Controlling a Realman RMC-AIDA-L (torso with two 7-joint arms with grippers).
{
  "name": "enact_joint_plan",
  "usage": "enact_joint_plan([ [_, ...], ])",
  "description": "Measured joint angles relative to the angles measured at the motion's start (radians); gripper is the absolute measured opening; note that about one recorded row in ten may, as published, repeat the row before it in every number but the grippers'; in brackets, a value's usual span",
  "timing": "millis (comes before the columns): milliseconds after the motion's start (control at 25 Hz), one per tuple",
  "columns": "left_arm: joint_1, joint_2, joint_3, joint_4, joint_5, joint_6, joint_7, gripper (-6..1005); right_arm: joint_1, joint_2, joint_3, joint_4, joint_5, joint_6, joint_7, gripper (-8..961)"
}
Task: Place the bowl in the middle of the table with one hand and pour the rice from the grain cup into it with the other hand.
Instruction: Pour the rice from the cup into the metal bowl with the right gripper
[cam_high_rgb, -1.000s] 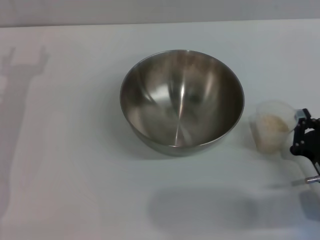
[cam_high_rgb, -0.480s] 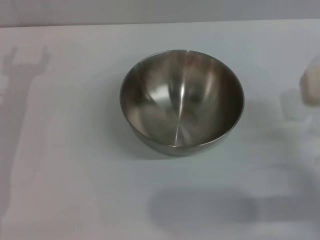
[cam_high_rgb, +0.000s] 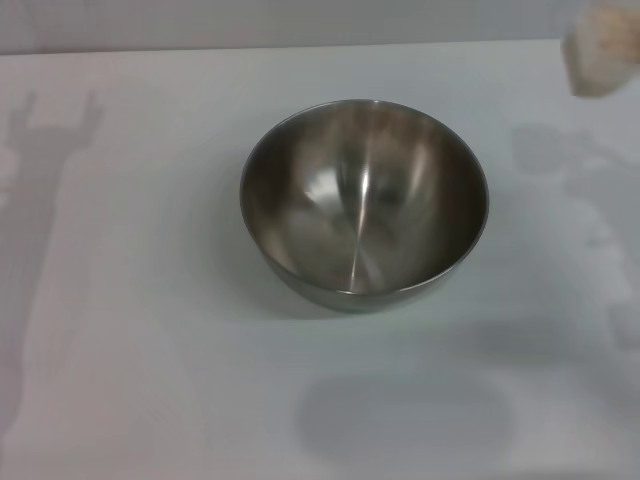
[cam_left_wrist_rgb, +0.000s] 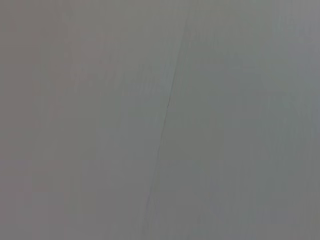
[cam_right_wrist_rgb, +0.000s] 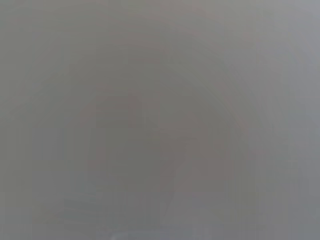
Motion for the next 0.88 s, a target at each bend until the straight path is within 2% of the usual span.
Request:
enact_joint_plan([
  [160, -0.001, 0.0, 0.0, -0.001, 0.0, 0.0, 0.0, 858, 0.045, 0.001, -0.015, 0.001, -0.035, 0.012, -0.121, 17],
  [400, -0.004, 0.0, 0.0, -0.003, 0.0, 0.0, 0.0, 858, 0.056, 0.001, -0.024, 0.035, -0.049, 0.029, -0.29, 16],
  [440, -0.005, 0.0, 0.0, -0.003, 0.0, -0.001, 0.0, 858, 0.06, 0.002, -0.032, 0.051, -0.051, 0.029, -0.398, 16],
  [480, -0.005, 0.0, 0.0, -0.003, 0.0, -0.001, 0.0, 858, 0.06, 0.002, -0.032, 0.051, -0.051, 0.029, -0.398, 16],
  [520, -0.006, 0.0, 0.0, -0.003, 0.0, -0.001, 0.0, 858, 0.063, 0.002, -0.034, 0.065, -0.055, 0.029, -0.481, 16],
  [880, -0.007, -0.001, 0.0, -0.003, 0.0, -0.003, 0.0, 858, 0.088, 0.002, -0.053, 0.1, -0.084, 0.075, -0.786, 15],
])
